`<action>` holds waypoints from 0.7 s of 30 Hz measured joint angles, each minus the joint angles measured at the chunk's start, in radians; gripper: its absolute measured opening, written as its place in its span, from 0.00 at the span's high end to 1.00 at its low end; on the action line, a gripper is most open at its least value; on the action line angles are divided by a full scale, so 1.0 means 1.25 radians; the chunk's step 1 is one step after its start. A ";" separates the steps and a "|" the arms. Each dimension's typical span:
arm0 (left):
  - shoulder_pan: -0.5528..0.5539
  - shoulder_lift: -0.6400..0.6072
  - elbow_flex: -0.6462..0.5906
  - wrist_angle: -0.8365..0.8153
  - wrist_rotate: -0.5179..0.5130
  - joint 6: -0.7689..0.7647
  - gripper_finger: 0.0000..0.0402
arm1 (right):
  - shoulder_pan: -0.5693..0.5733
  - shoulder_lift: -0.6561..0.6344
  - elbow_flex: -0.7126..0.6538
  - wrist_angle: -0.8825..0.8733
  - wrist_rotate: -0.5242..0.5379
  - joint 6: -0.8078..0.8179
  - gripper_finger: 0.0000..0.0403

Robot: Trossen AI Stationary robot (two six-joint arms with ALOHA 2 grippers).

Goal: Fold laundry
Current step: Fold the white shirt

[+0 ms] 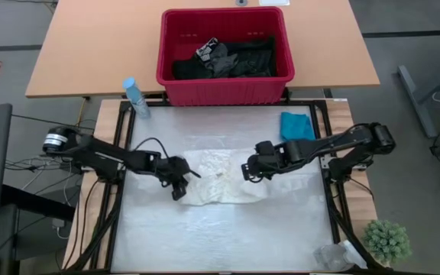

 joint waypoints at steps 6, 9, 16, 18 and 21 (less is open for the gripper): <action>0.041 -0.116 0.070 -0.152 -0.020 0.022 1.00 | 0.008 0.000 0.000 -0.099 0.000 0.029 0.89; 0.051 -0.128 0.101 -0.111 -0.053 0.058 1.00 | 0.009 -0.004 0.000 -0.155 0.001 0.054 0.89; 0.088 -0.067 0.131 -0.048 -0.036 0.073 1.00 | 0.015 -0.038 0.000 -0.290 -0.018 0.100 0.89; 0.092 -0.056 0.136 -0.046 -0.031 0.073 1.00 | 0.015 -0.055 0.000 -0.338 -0.028 0.112 0.89; 0.093 -0.044 0.141 -0.007 -0.014 0.073 1.00 | 0.016 -0.076 0.000 -0.414 -0.048 0.122 0.89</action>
